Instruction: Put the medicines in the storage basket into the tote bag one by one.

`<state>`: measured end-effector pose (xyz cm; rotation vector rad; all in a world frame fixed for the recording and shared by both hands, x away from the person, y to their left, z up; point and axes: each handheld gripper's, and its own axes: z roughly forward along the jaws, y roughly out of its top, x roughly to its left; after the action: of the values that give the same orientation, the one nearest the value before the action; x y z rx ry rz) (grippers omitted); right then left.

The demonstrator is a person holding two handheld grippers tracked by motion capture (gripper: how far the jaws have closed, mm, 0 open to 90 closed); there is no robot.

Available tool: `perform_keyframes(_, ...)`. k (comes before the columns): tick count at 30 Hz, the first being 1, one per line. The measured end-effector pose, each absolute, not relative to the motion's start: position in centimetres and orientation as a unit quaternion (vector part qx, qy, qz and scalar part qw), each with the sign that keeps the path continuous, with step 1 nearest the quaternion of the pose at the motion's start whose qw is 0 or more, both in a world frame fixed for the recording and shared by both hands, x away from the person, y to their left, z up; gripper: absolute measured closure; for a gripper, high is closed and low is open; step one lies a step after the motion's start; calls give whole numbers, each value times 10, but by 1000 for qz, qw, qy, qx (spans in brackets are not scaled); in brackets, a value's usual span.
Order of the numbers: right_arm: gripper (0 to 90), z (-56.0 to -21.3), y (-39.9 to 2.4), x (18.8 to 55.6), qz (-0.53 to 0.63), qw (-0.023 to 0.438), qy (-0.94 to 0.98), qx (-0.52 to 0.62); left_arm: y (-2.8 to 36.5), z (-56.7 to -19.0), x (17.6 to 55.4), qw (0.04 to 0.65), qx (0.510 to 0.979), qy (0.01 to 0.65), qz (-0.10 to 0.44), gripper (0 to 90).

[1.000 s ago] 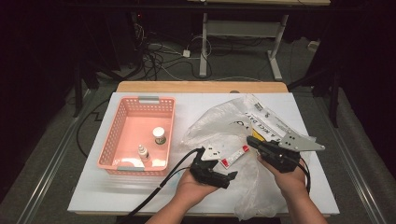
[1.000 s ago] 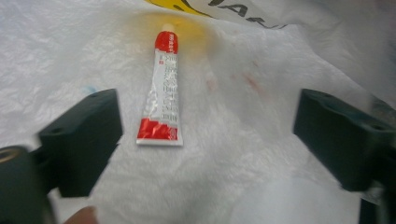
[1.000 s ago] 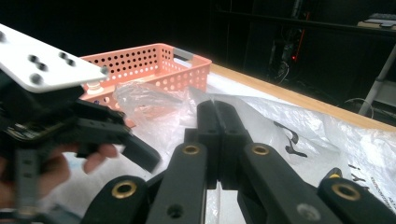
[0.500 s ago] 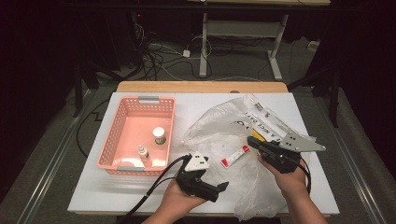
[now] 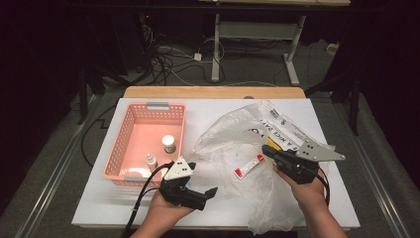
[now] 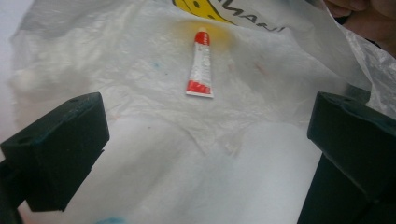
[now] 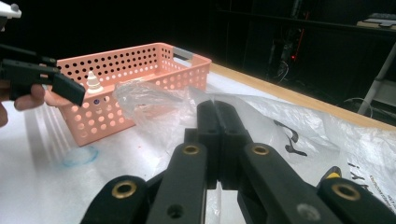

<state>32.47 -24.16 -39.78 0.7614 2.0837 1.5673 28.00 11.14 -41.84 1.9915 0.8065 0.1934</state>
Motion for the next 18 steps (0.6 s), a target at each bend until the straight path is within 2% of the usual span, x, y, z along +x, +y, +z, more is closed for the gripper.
perform_keyframes(18, 900, -400, -244, 324, 561, 209, 752, 275, 172, -415, 296, 465, 787, 391, 109, 0)
